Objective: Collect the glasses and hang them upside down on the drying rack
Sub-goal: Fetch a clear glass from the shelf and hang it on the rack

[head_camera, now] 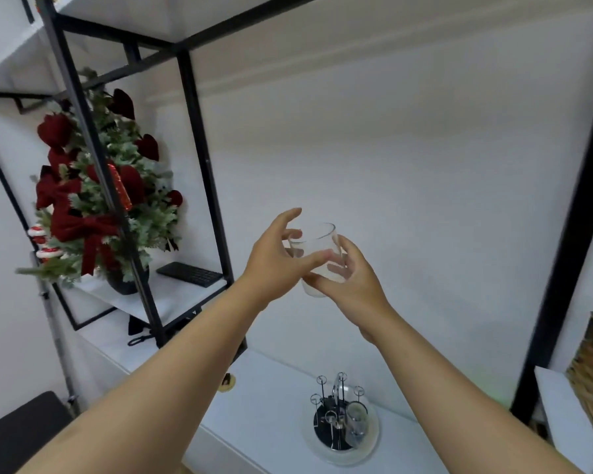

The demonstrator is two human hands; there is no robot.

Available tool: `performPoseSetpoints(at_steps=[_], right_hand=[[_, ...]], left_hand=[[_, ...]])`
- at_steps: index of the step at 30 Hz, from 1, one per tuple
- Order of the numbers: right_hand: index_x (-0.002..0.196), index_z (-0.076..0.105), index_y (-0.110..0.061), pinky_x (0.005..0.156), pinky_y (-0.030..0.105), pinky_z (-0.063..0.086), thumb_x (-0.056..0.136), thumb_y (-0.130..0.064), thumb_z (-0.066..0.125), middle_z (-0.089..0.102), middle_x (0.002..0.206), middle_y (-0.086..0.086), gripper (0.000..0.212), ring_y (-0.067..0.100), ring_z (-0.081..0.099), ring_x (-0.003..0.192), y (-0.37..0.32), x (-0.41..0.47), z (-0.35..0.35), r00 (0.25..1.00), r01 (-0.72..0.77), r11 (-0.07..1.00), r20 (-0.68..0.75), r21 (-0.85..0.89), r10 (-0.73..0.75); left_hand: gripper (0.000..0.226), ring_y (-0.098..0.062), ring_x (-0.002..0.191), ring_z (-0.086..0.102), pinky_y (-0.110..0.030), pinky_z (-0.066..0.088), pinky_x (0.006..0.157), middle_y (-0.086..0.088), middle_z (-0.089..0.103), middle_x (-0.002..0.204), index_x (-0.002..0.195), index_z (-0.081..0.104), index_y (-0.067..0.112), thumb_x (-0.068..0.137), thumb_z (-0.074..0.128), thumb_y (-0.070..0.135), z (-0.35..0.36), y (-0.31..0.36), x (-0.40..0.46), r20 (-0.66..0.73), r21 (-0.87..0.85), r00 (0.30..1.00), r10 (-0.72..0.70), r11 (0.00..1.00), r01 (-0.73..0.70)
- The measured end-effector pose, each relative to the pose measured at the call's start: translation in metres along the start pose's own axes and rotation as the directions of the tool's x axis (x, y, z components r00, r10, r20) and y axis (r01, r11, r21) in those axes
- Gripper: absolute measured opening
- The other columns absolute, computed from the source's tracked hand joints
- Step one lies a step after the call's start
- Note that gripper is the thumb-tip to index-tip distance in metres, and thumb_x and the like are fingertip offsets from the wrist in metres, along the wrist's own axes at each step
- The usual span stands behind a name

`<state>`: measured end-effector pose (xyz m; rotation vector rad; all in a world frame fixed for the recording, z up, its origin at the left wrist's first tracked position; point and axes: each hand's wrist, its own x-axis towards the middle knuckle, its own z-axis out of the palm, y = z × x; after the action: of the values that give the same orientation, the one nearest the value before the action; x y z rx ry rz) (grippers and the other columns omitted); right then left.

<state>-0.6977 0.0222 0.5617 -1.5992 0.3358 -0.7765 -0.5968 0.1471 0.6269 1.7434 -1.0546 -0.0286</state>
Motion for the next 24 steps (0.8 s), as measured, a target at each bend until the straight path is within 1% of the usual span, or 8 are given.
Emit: performPoseSetpoints(at_steps=[3, 5, 8, 11, 16, 19, 21, 24], right_hand=[[0.157, 0.038, -0.036, 0.097, 0.045, 0.06, 0.072, -0.046, 0.093, 0.059, 0.144, 0.003, 0.101, 0.017, 0.069, 0.123, 0.017, 0.006, -0.012, 0.993, -0.109, 0.928, 0.004, 0.357, 0.115], [0.154, 0.046, -0.02, 0.093, 0.048, 0.061, 0.084, -0.04, 0.087, 0.06, 0.143, 0.017, 0.084, 0.031, 0.071, 0.12, 0.029, 0.011, -0.019, 0.987, -0.149, 0.812, 0.033, 0.564, 0.158], [0.141, 0.061, -0.011, 0.089, 0.048, 0.061, 0.093, -0.037, 0.079, 0.057, 0.143, 0.028, 0.057, 0.041, 0.072, 0.115, 0.038, 0.019, -0.014, 0.977, -0.16, 0.672, 0.021, 0.723, 0.21], [0.135, 0.066, -0.013, 0.087, 0.045, 0.062, 0.092, -0.033, 0.081, 0.061, 0.137, 0.025, 0.05, 0.04, 0.074, 0.112, 0.04, 0.028, -0.003, 0.964, -0.102, 0.584, -0.065, 0.805, 0.258], [0.13, 0.068, -0.013, 0.084, 0.044, 0.064, 0.088, -0.029, 0.084, 0.059, 0.133, 0.023, 0.048, 0.033, 0.077, 0.106, 0.042, 0.035, 0.0, 0.922, 0.026, 0.691, -0.283, 0.723, 0.262], [0.138, 0.062, -0.015, 0.09, 0.047, 0.062, 0.084, -0.033, 0.087, 0.063, 0.13, 0.017, 0.062, 0.031, 0.077, 0.107, 0.058, 0.029, -0.004, 0.897, 0.007, 0.828, -0.369, 0.561, 0.243], [0.141, 0.061, -0.021, 0.094, 0.046, 0.061, 0.076, -0.039, 0.09, 0.07, 0.123, 0.01, 0.074, 0.029, 0.077, 0.108, 0.079, 0.017, -0.003, 0.879, -0.066, 0.908, -0.407, 0.414, 0.25], [0.135, 0.063, -0.036, 0.097, 0.041, 0.058, 0.073, -0.04, 0.091, 0.074, 0.121, 0.008, 0.069, 0.025, 0.077, 0.105, 0.124, -0.001, 0.003, 0.842, -0.172, 0.952, -0.464, 0.253, 0.275]], left_hand=[[0.087, -0.01, 0.099, 0.072, -0.037, 0.063, 0.087, 0.009, 0.059, 0.129, 0.149, 0.045, 0.044, 0.075, 0.091, 0.045, 0.008, -0.011, 0.018, 0.024, -0.141, 0.998, -0.06, 0.988, 0.063], [0.085, -0.013, 0.101, 0.073, -0.037, 0.064, 0.084, 0.006, 0.058, 0.13, 0.148, 0.047, 0.042, 0.076, 0.092, 0.041, 0.015, -0.018, 0.029, 0.054, -0.251, 0.994, -0.097, 0.962, 0.108], [0.084, -0.016, 0.108, 0.072, -0.036, 0.064, 0.083, -0.002, 0.057, 0.133, 0.148, 0.048, 0.037, 0.077, 0.092, 0.035, 0.028, -0.031, 0.042, 0.127, -0.4, 0.983, -0.133, 0.9, 0.173], [0.086, -0.018, 0.116, 0.069, -0.04, 0.063, 0.09, -0.005, 0.056, 0.137, 0.15, 0.046, 0.036, 0.078, 0.092, 0.033, 0.037, -0.046, 0.053, 0.198, -0.491, 0.971, -0.132, 0.844, 0.215], [0.091, -0.015, 0.124, 0.066, -0.04, 0.057, 0.102, -0.002, 0.059, 0.14, 0.154, 0.038, 0.039, 0.078, 0.088, 0.049, 0.036, -0.078, 0.072, 0.35, -0.504, 0.935, -0.06, 0.829, 0.241], [0.081, -0.01, 0.128, 0.06, -0.042, 0.051, 0.107, 0.007, 0.06, 0.141, 0.152, 0.04, 0.042, 0.082, 0.075, 0.065, 0.036, -0.11, 0.071, 0.409, -0.412, 0.91, -0.06, 0.878, 0.243], [0.065, -0.009, 0.129, 0.058, -0.043, 0.048, 0.11, 0.012, 0.06, 0.139, 0.148, 0.047, 0.042, 0.091, 0.068, 0.062, 0.039, -0.14, 0.066, 0.424, -0.357, 0.901, -0.092, 0.897, 0.26], [0.044, -0.007, 0.127, 0.057, -0.037, 0.049, 0.107, 0.01, 0.057, 0.143, 0.146, 0.053, 0.04, 0.103, 0.06, 0.044, 0.053, -0.193, 0.056, 0.429, -0.29, 0.895, -0.122, 0.92, 0.264]])
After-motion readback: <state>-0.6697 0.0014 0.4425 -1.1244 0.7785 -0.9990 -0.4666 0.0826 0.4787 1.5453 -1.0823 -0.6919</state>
